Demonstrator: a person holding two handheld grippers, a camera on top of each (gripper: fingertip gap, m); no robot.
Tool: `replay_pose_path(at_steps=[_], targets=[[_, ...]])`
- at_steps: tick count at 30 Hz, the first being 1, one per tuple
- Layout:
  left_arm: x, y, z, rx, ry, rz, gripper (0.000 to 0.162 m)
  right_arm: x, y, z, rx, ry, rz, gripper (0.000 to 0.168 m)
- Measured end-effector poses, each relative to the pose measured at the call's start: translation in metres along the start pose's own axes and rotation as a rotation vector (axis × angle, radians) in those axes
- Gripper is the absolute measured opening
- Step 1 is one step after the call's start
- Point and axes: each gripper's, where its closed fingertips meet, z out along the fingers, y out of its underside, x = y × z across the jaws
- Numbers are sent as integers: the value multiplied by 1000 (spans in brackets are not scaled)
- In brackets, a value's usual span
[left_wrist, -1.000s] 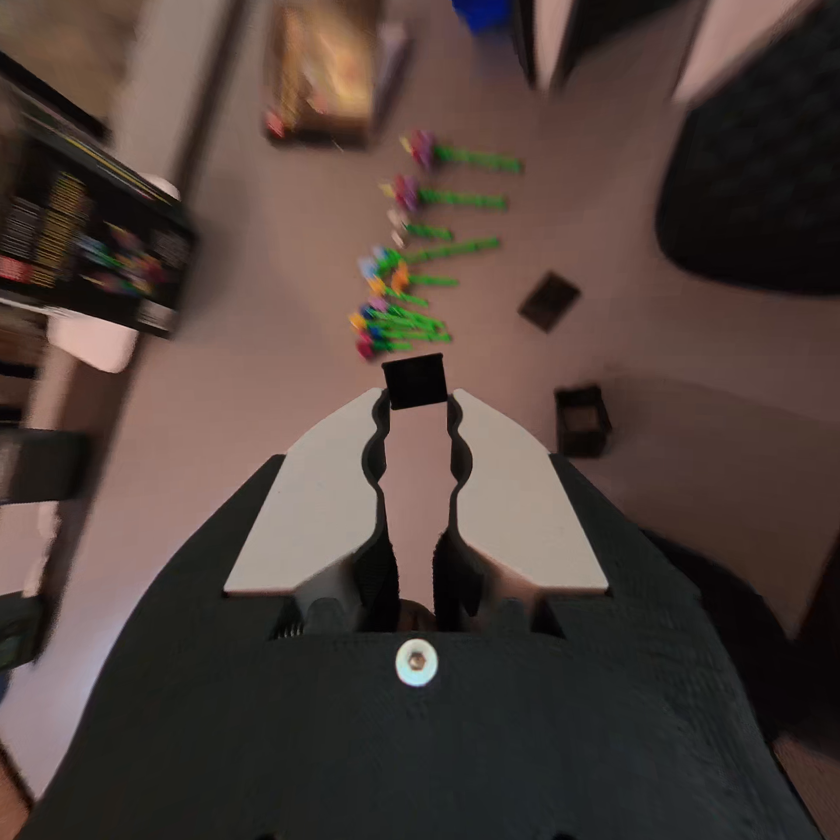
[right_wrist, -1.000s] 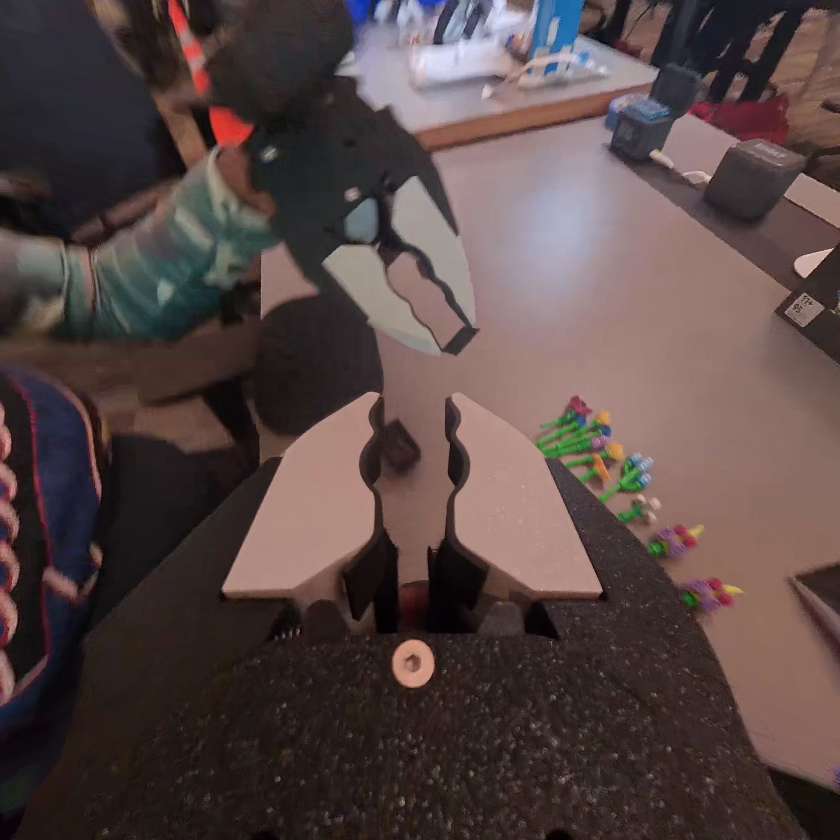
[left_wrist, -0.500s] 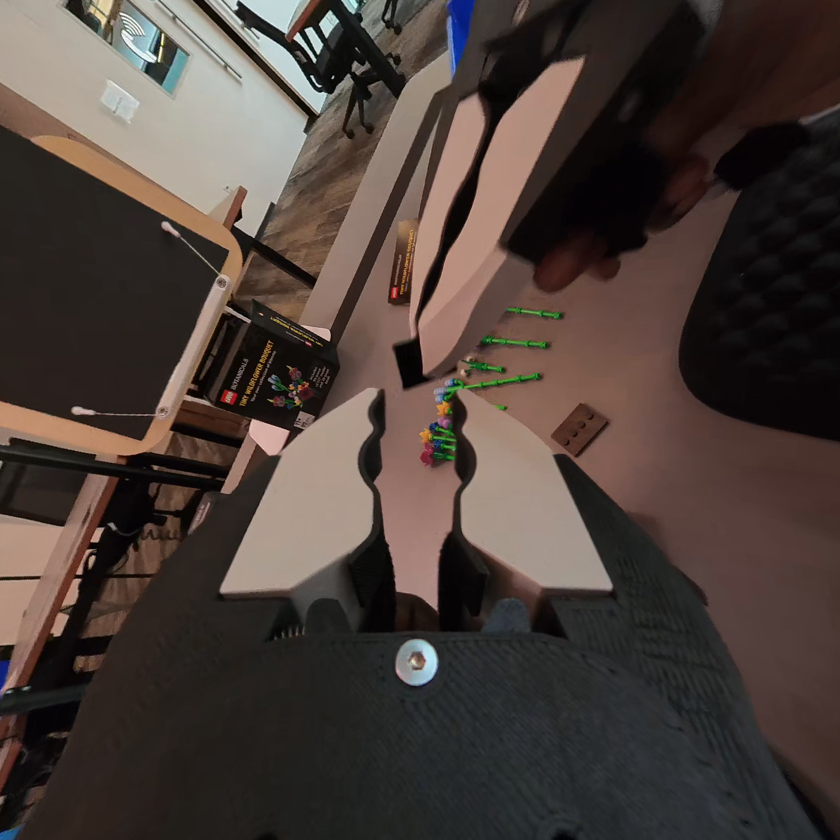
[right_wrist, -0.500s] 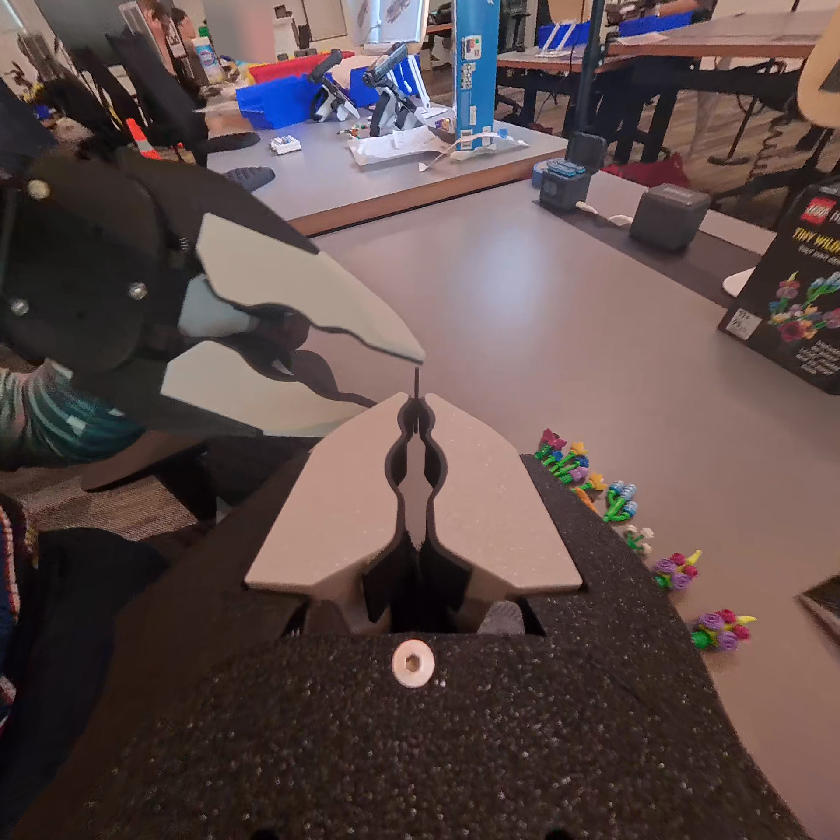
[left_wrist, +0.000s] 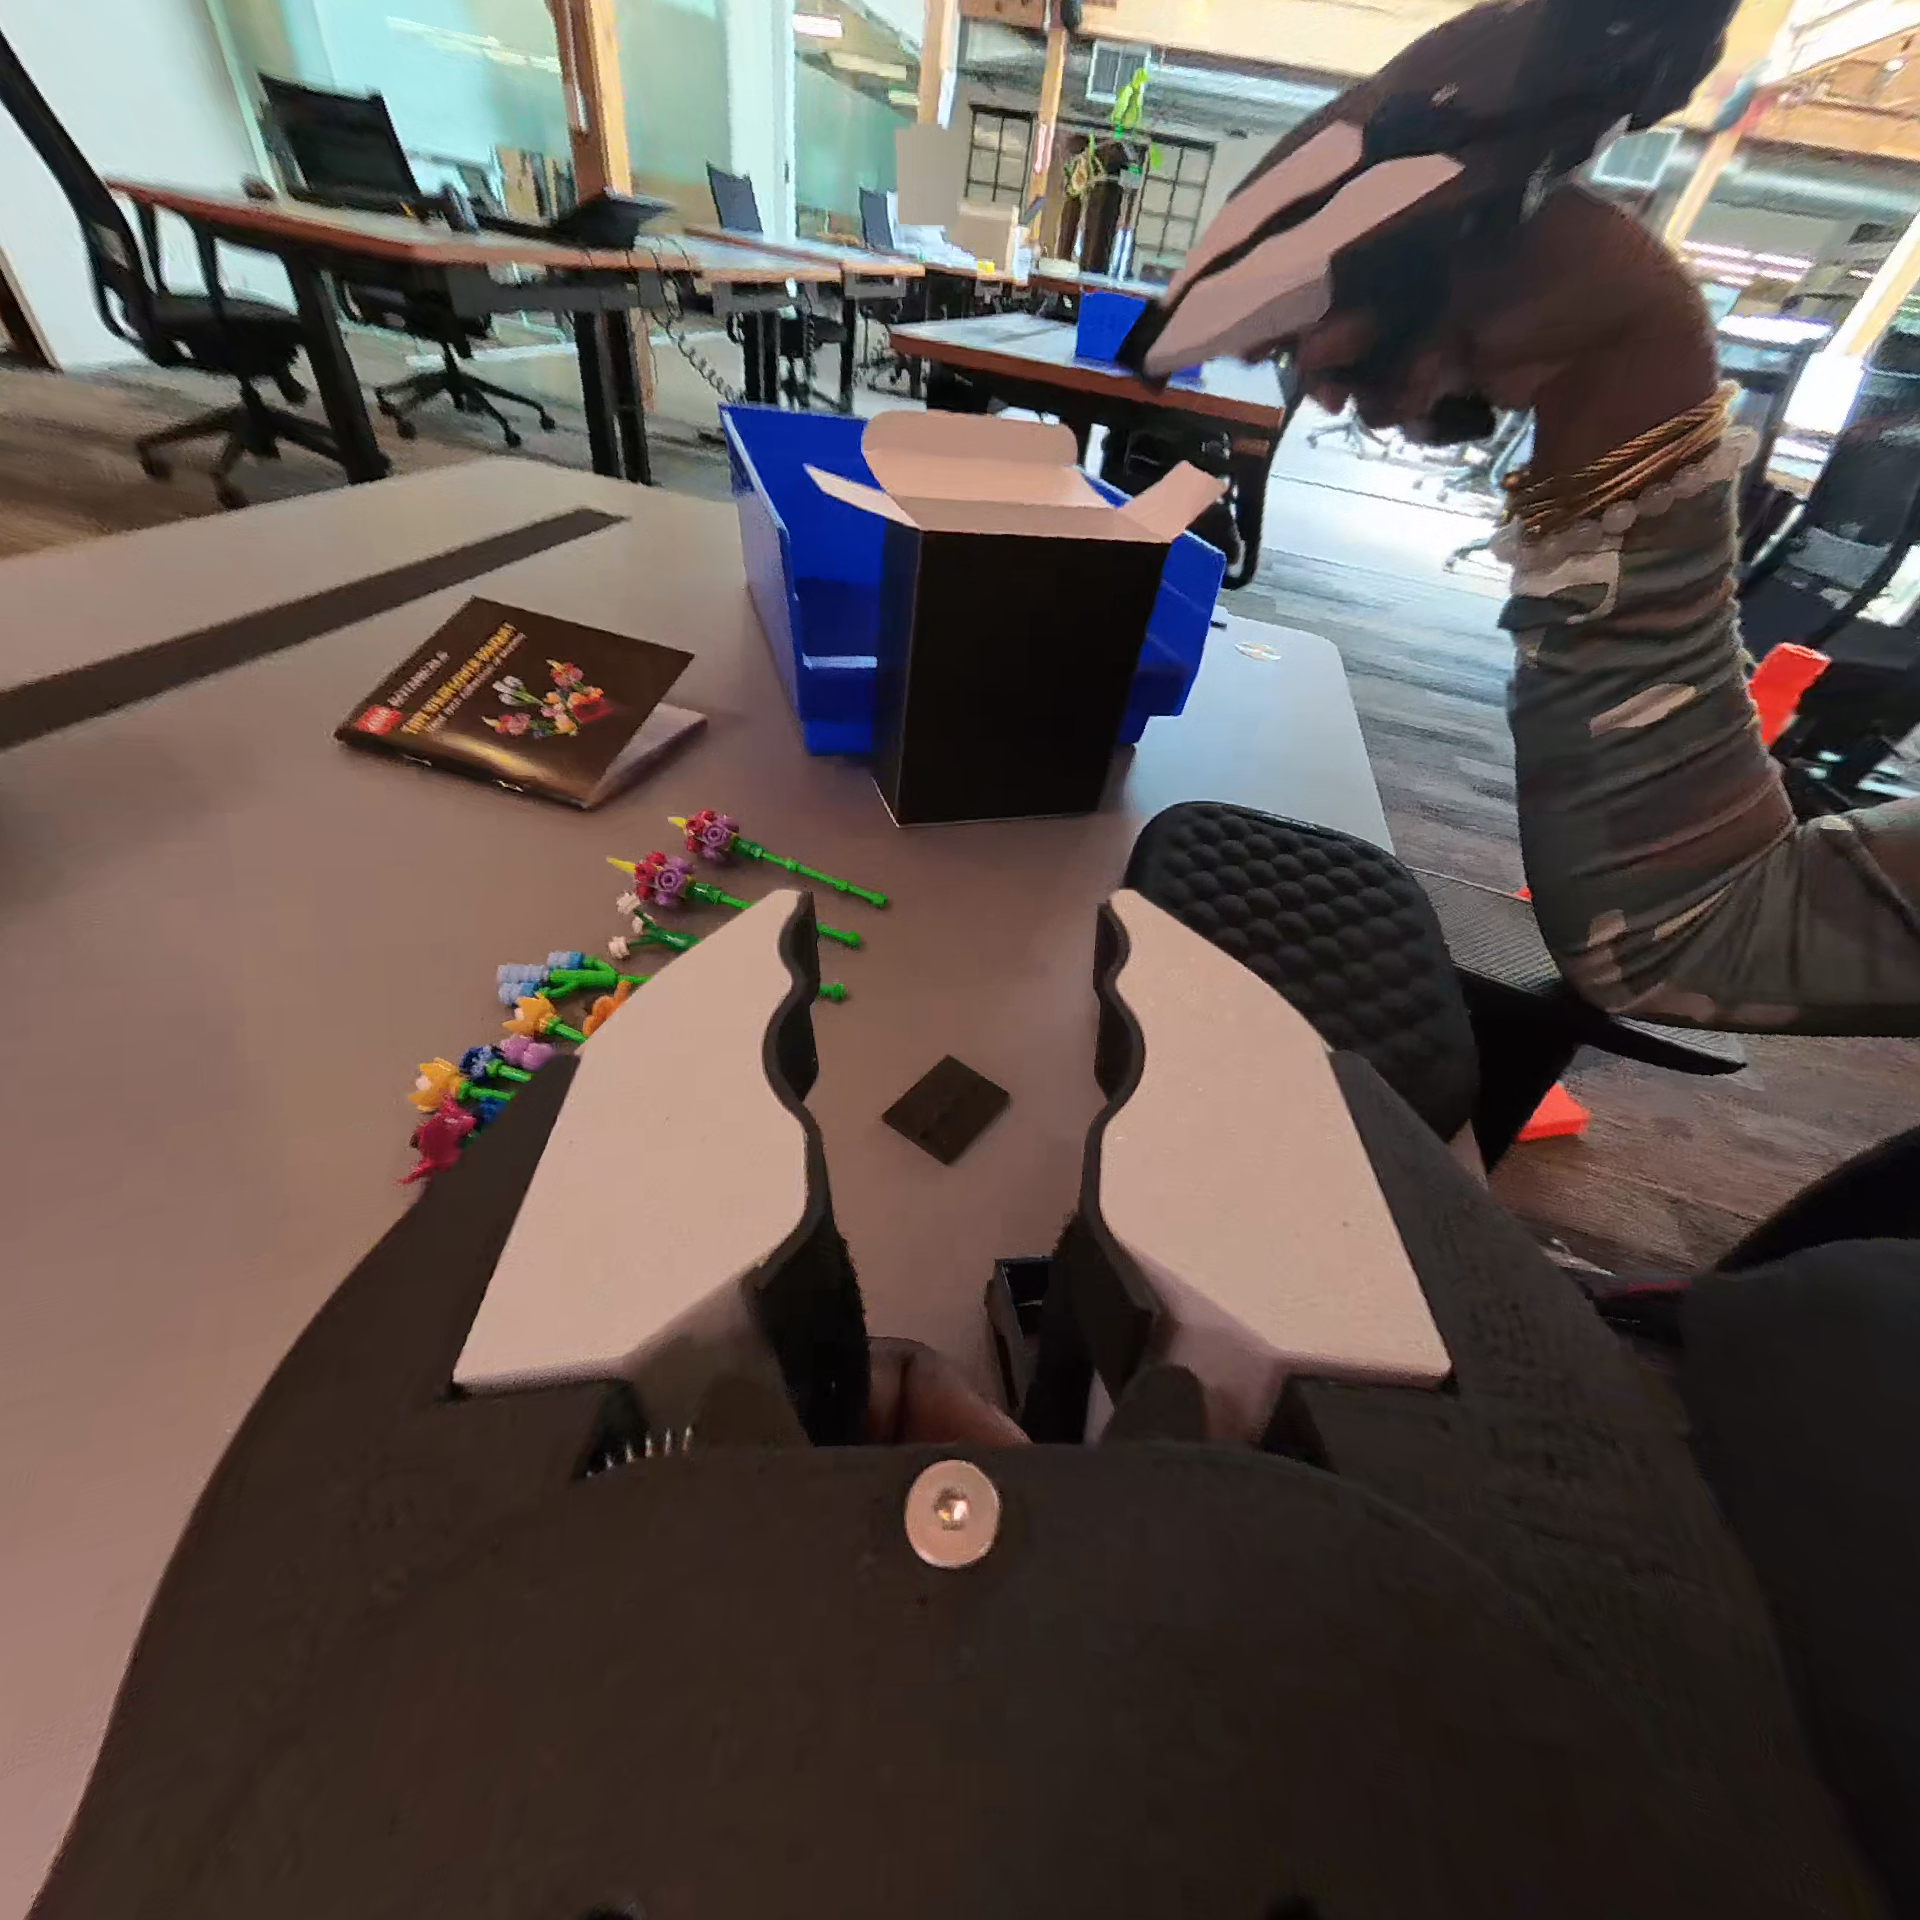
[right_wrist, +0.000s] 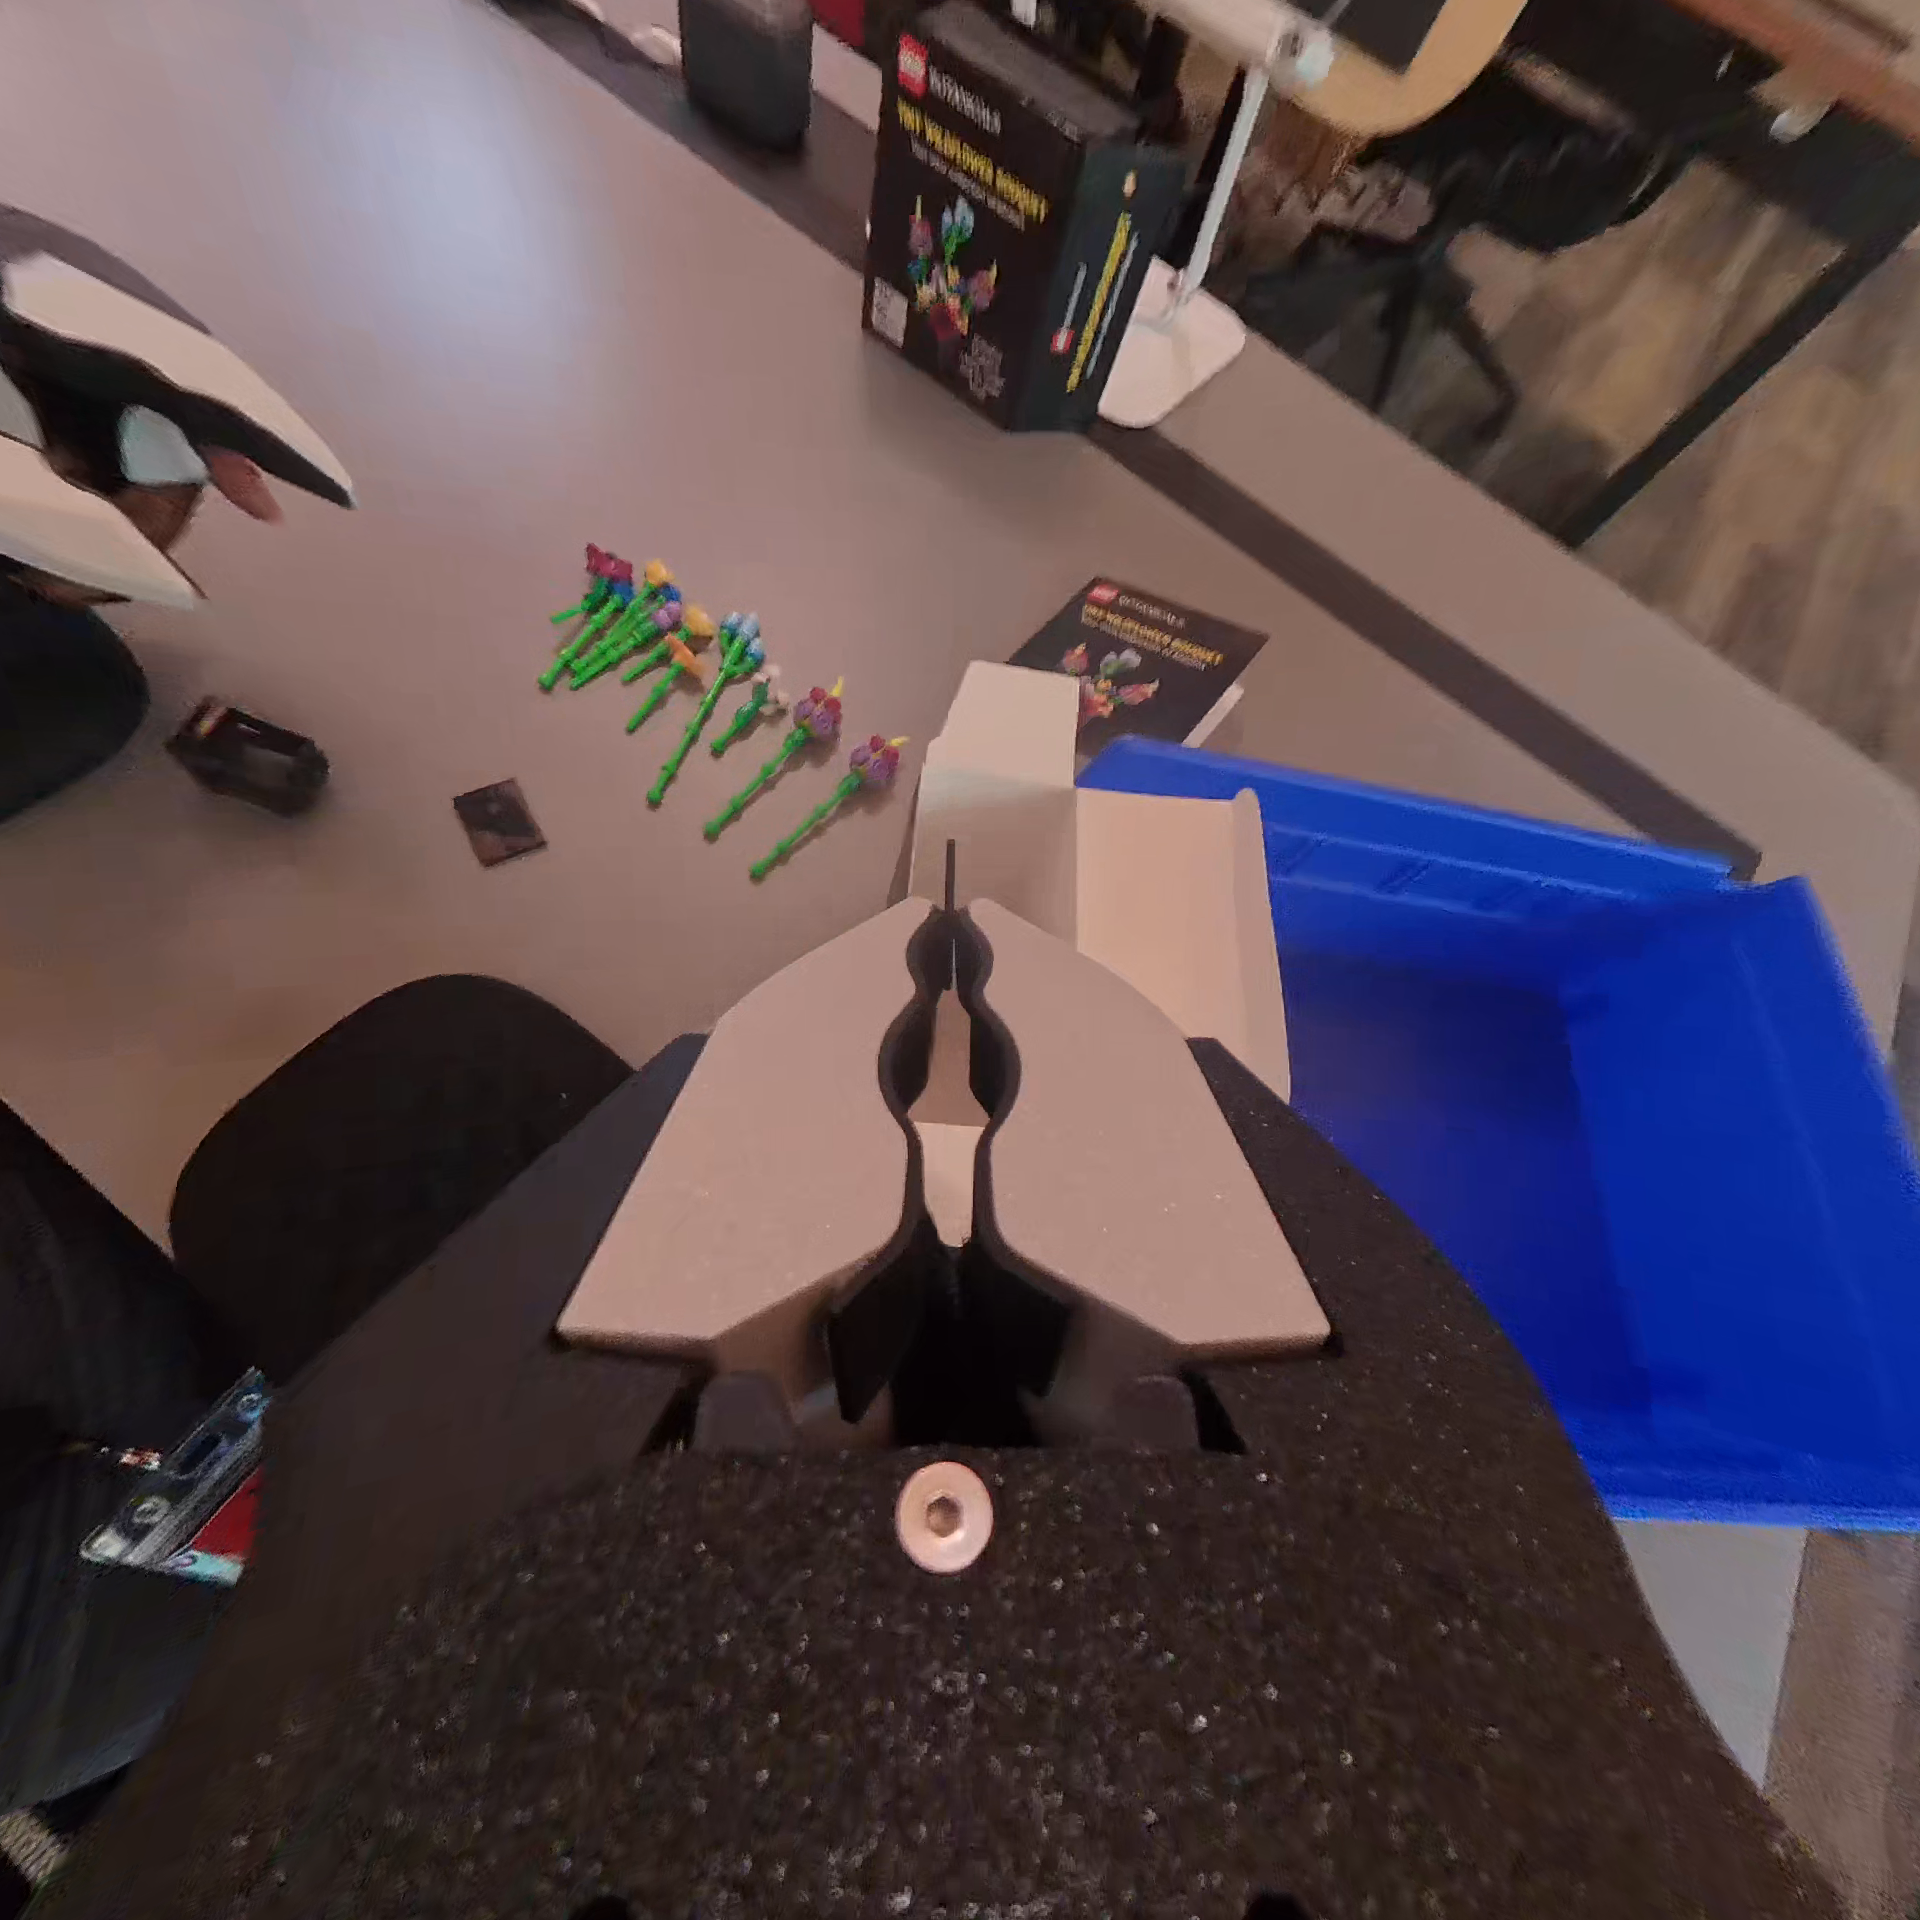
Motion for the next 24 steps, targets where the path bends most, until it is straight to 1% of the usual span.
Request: replay_pose_path(at_steps=[2, 5, 8, 10, 12, 15, 18, 21, 22, 23, 24], targets=[[0, 0, -2, 28, -17, 27, 51, 6, 12, 13, -69, 14, 15, 2], [1, 9, -1, -18, -12, 26, 51, 9, 28, 29, -147, -18, 49, 4], [3, 13, -1, -46, -3, 53, 52, 13, 28, 31, -138, -8, 61, 4], [7, 17, -2, -77, 20, 68, 52, 12, 20, 27, -93, -2, 48, 5], [10, 29, -6, -164, 44, 89, 53, 8, 8, 21, -37, -5, 23, 6], [20, 55, -14, -357, 96, 122, 53, 0, -4, 15, 16, -13, -14, 7], [24, 84, -23, -579, 90, 192, 56, -9, -10, 13, 33, -25, -45, 9], [25, 96, -25, -704, 50, 224, 57, -20, -14, 13, 32, -53, -84, 10], [23, 99, -26, -737, 31, 234, 56, -26, -15, 14, 29, -73, -103, 10], [22, 102, -28, -770, 18, 242, 49, -32, -16, 15, 29, -100, -122, 12], [21, 105, -29, -795, 14, 247, 38, -41, -17, 17, 32, -134, -141, 13]])
